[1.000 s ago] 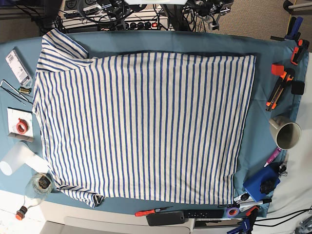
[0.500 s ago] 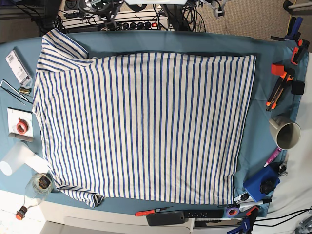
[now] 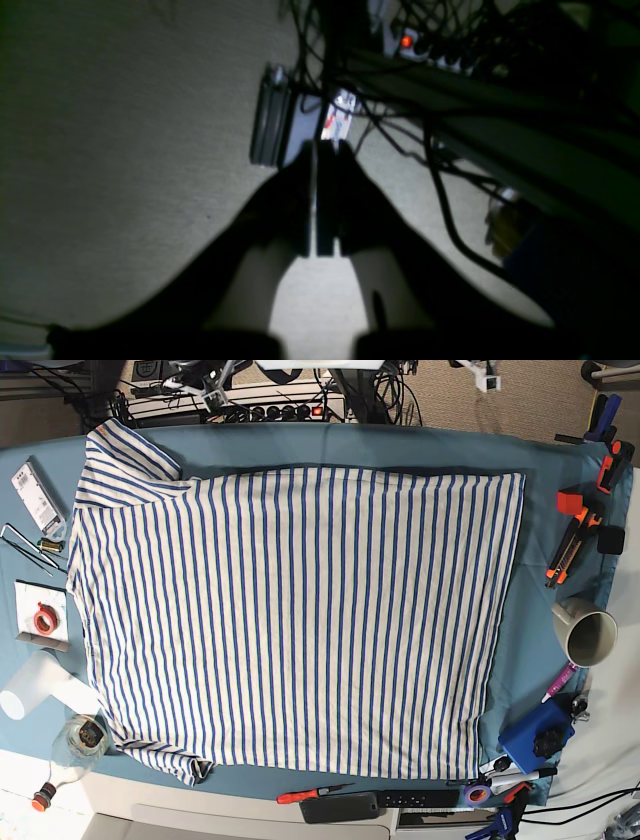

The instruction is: Fold the T-shirt properly

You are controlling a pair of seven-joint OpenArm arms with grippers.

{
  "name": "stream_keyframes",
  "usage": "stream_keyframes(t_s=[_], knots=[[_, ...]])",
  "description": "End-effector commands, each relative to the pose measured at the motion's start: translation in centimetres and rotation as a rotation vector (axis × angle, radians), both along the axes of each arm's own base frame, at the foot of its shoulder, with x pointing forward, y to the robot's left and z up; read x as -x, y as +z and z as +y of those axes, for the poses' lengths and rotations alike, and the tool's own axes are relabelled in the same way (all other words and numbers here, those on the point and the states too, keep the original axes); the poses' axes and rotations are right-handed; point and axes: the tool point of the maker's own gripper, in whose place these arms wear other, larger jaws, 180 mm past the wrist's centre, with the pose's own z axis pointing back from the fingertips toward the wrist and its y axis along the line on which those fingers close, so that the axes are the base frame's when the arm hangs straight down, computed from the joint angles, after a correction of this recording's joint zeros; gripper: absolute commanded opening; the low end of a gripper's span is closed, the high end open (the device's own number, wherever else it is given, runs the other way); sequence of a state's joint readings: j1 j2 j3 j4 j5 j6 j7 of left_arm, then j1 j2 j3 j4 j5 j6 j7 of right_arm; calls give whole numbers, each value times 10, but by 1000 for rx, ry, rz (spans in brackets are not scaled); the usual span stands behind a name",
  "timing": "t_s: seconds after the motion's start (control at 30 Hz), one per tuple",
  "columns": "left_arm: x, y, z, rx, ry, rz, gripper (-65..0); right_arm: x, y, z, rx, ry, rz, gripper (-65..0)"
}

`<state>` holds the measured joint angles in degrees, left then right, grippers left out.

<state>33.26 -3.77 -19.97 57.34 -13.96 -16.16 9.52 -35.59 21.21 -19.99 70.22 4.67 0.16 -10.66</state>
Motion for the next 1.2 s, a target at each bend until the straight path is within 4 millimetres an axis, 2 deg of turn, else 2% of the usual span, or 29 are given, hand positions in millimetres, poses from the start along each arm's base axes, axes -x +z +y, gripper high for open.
stream_keyframes(t_s=[0.0,0.23,0.6,0.8,1.0,1.17], knots=[[2,7,4,-1,16,-20,-650,-1,7,-3,11,9,-23,-515],[-3,44,13,-17,33,-113,-650,1,35,9,36,20,-102,-515],[-39,112,17,-69,-44,-297,-650,-32,99,19,95,-53,-309,-515],[-54,147,20,-100,-74,-380,-650,-39,128,29,96,-71,-318,-515],[-67,172,32,-146,-84,-439,-650,-41,159,42,71,-77,-332,-515],[-78,189,45,-194,-84,-484,-650,-55,188,48,78,-71,-374,-515]])
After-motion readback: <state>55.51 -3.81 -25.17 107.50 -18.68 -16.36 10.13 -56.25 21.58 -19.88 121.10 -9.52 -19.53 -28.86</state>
